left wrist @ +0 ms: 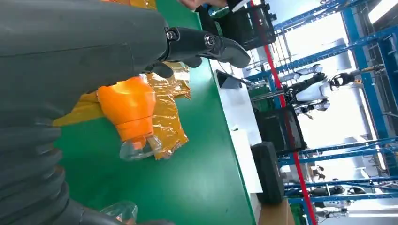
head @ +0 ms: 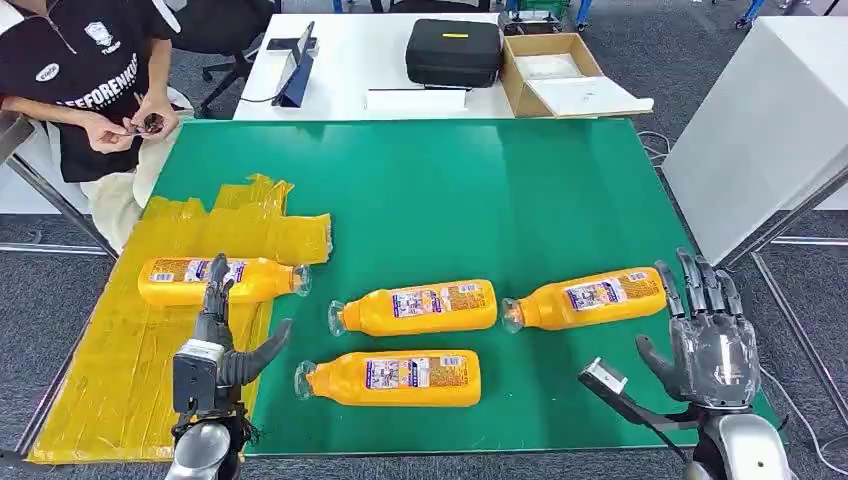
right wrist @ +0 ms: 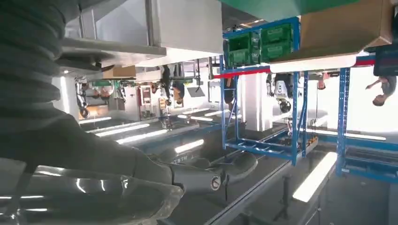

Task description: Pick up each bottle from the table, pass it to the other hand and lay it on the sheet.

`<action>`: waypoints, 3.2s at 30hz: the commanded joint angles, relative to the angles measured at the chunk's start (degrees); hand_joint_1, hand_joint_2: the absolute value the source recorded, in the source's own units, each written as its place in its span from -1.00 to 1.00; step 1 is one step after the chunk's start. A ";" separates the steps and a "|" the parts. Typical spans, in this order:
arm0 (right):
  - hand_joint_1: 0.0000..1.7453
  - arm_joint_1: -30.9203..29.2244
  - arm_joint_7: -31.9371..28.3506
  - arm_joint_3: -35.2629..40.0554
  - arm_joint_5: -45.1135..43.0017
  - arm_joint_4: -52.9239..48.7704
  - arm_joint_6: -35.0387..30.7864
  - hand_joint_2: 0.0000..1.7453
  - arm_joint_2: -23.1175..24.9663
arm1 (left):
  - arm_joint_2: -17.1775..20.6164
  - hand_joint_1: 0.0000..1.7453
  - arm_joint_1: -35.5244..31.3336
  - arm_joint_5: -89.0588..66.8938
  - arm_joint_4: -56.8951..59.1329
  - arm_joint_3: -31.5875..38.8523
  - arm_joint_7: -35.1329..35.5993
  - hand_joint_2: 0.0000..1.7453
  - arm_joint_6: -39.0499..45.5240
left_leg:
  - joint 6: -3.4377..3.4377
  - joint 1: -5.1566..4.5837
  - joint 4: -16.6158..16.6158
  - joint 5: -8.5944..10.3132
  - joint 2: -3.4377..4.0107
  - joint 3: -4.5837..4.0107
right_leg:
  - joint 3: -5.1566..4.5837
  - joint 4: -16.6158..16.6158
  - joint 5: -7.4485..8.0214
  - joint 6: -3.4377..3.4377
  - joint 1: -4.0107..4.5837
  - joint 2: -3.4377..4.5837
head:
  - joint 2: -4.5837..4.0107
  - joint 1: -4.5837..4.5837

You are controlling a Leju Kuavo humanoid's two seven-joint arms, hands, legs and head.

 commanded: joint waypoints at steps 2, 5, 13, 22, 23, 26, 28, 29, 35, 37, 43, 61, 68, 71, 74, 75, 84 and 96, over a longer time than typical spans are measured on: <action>-1.00 -6.82 -2.23 3.85 0.13 9.76 11.40 1.00 -3.10 | 0.95 -1.00 -3.07 1.00 3.48 -1.15 -0.88 1.00 -1.44 | -0.37 0.14 -0.02 -0.12 0.16 0.30 | 0.33 -0.14 -0.02 -0.21 0.15 0.06 | 0.00 0.02; -1.00 -10.92 -3.34 5.60 -0.76 15.95 14.27 1.00 -3.57 | 1.04 -1.00 -5.08 1.32 5.58 -1.76 -1.17 1.00 -2.00 | -0.25 0.11 -0.02 -0.03 0.14 0.17 | 0.23 -0.14 0.05 -0.14 0.11 0.05 | 0.00 0.00; -1.00 -20.68 -4.96 11.66 -3.71 30.00 17.65 1.00 -4.24 | 1.48 -1.00 -6.02 2.24 7.23 -2.36 -1.89 1.00 -2.06 | -0.24 0.07 -0.09 -0.01 0.28 0.31 | 0.31 -0.19 0.08 -0.17 0.08 0.19 | 0.00 0.02; -1.00 -27.81 -5.87 15.55 -3.59 39.91 9.49 1.00 -0.23 | 1.72 -1.00 -5.23 3.63 7.96 -2.79 -2.63 1.00 -1.24 | -0.12 0.05 -0.06 0.02 0.30 0.21 | 0.20 -0.11 0.09 -0.09 0.07 0.22 | 0.00 0.02; -1.00 -27.81 -5.87 15.55 -3.59 39.91 9.49 1.00 -0.23 | 1.72 -1.00 -5.23 3.63 7.96 -2.79 -2.63 1.00 -1.24 | -0.18 0.07 -0.07 0.01 0.29 0.25 | 0.24 -0.12 0.07 -0.13 0.09 0.20 | 0.00 0.00; -1.00 -28.31 -5.85 15.77 -3.46 40.70 9.18 1.00 -0.27 | 1.71 -1.00 -5.17 3.65 7.72 -2.85 -2.63 1.00 -1.26 | -0.32 0.12 -0.06 -0.02 0.23 0.34 | 0.36 -0.14 0.03 -0.21 0.14 0.09 | 0.00 0.02; -1.00 -29.73 -6.10 16.18 -3.23 43.41 8.42 1.00 0.41 | 1.75 -1.00 -5.51 3.66 8.24 -2.94 -2.62 1.00 -1.38 | -0.17 0.06 -0.03 0.02 0.10 0.19 | 0.22 -0.09 0.04 -0.13 0.08 0.00 | 0.00 0.00; -1.00 -30.01 -6.14 16.38 -3.13 44.02 8.47 1.00 0.65 | 1.71 -1.00 -5.63 3.69 8.42 -2.95 -2.61 1.00 -1.38 | -0.23 0.09 -0.03 0.00 0.17 0.25 | 0.28 -0.11 0.05 -0.16 0.11 0.07 | 0.00 0.00; -1.00 -32.56 -6.86 17.72 -2.95 50.11 7.93 1.00 2.83 | 1.80 -1.00 -6.27 3.81 9.83 -3.08 -2.76 1.00 -1.14 | -0.28 0.10 -0.06 0.01 0.16 0.28 | 0.32 -0.13 0.06 -0.19 0.12 0.07 | 0.00 0.00; -1.00 -32.56 -6.86 17.72 -2.95 50.11 7.93 1.00 2.83 | 1.80 -1.00 -6.27 3.81 9.83 -3.08 -2.76 1.00 -1.14 | -0.09 0.04 -0.02 0.06 0.03 0.08 | 0.13 -0.06 0.05 -0.08 0.05 -0.02 | 0.00 0.02; -1.00 -32.56 -6.86 17.72 -2.95 50.11 7.93 1.00 2.83 | 1.80 -1.00 -6.27 3.81 9.83 -3.08 -2.76 1.00 -1.14 | -0.15 0.04 -0.03 0.05 0.04 0.16 | 0.21 -0.06 0.01 -0.13 0.06 -0.04 | 0.00 0.02; -1.00 -40.79 -2.64 21.85 -9.58 66.99 22.32 1.00 0.03 | 3.24 -1.00 -10.59 7.56 18.08 -3.46 -3.37 1.00 -0.04 | -0.20 0.09 -0.04 0.18 -0.15 0.38 | 0.47 -0.16 0.08 -0.16 0.11 -0.31 | 0.00 0.02; -1.00 -40.47 -1.84 20.96 -9.82 65.77 19.03 1.00 -2.32 | 3.23 -1.00 -8.22 8.63 17.64 -2.96 -4.01 1.00 0.59 | -0.08 0.01 -0.05 0.16 -0.11 0.55 | 0.67 -0.15 0.06 -0.09 0.02 -0.23 | 0.00 0.05; -1.00 -42.44 -0.56 21.51 -8.52 68.16 18.34 1.00 -1.28 | 2.60 -1.00 -8.50 8.40 17.45 -2.56 -3.90 1.00 0.46 | -0.12 0.01 -0.04 0.13 -0.04 0.55 | 0.65 -0.13 0.07 -0.10 0.02 -0.15 | 0.00 0.02; -1.00 -42.83 -0.10 21.77 -8.04 69.99 18.79 1.00 -0.21 | 2.52 -1.00 -9.54 7.94 18.09 -2.65 -3.27 1.00 0.28 | -0.02 -0.02 0.00 0.15 -0.02 0.49 | 0.57 -0.07 0.10 -0.05 0.00 -0.11 | 0.00 0.02; -1.00 -42.90 0.01 21.78 -7.94 70.69 18.91 1.00 0.06 | 2.46 -1.00 -9.79 7.87 18.29 -2.58 -3.17 1.00 0.17 | -0.10 0.01 0.00 0.15 -0.04 0.49 | 0.58 -0.08 0.10 -0.10 0.03 -0.14 | 0.00 0.00; 0.78 -41.37 -1.69 21.56 -8.11 71.44 17.82 1.00 0.90 | 3.05 -1.00 -9.26 8.33 19.74 -2.37 -3.42 1.00 0.20 | -0.03 0.04 -0.02 0.16 0.14 0.61 | 0.64 -0.11 0.16 -0.06 0.07 -0.01 | 0.00 0.02; 0.78 -40.41 -2.97 20.99 -8.81 71.88 17.54 1.00 0.57 | 3.21 -1.00 -8.70 8.47 19.72 -2.24 -3.74 1.00 0.39 | -0.12 0.10 -0.06 0.18 -0.01 0.64 | 0.73 -0.20 0.17 -0.08 0.13 -0.19 | 0.00 0.02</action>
